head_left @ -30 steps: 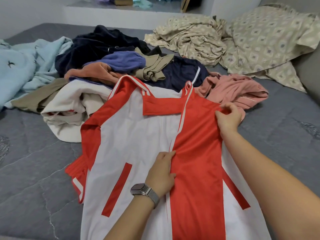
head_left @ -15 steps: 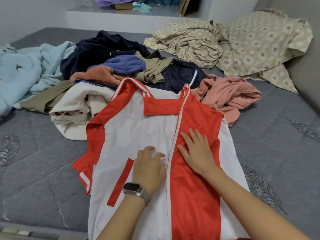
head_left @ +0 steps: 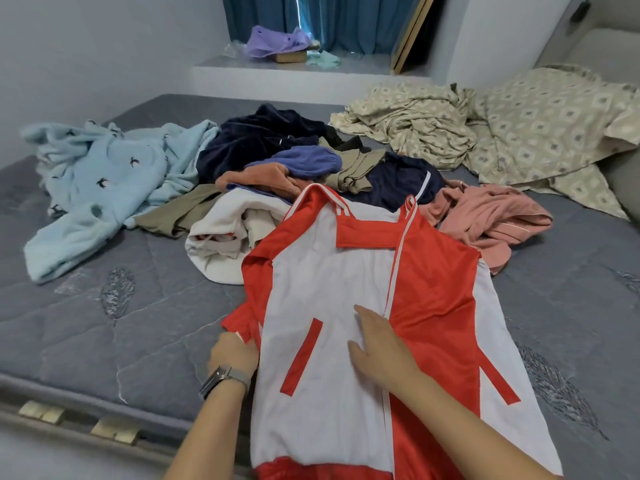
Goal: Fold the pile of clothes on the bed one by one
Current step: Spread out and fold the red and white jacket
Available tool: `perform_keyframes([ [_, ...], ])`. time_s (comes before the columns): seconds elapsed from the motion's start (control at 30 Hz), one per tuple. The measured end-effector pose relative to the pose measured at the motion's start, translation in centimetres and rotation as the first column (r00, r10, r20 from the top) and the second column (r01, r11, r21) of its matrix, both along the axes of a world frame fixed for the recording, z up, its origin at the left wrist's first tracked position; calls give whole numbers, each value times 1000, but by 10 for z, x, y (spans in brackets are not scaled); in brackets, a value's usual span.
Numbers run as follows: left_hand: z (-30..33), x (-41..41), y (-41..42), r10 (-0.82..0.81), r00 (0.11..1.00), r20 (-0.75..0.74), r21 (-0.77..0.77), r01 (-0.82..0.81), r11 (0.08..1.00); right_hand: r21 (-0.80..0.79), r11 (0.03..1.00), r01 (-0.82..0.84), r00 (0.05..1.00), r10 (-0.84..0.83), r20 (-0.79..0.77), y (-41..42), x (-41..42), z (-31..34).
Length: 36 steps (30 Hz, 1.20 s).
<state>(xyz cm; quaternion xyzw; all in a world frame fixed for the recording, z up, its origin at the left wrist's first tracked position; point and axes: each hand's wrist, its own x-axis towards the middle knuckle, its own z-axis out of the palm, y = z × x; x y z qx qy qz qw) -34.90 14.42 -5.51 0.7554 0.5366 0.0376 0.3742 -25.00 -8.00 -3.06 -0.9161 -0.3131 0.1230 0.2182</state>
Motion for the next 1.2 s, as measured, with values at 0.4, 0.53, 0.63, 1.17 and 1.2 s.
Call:
perform_keyframes([
  [0.4, 142, -22, -7, 358, -28, 933, -317, 401, 859, 433, 746, 507, 655, -7, -756, 70, 7, 72],
  [0.53, 144, -15, -37, 492, 79, 867, -420, 646, 637, 293, 686, 666, 194, 220, -956, 111, 19, 104],
  [0.63, 134, -3, -59, 503, 161, 849, -439, 745, 502, 360, 664, 655, 323, 184, -928, 118, 25, 114],
  [1.17, 56, 14, -22, -853, 491, 176, 48, 861, 506, 326, 929, 173, 985, -167, -47, 194, 126, 61],
  [1.2, 52, 15, -20, -856, 507, 104, 120, 848, 517, 264, 960, 93, 989, -119, 86, 200, 131, 57],
])
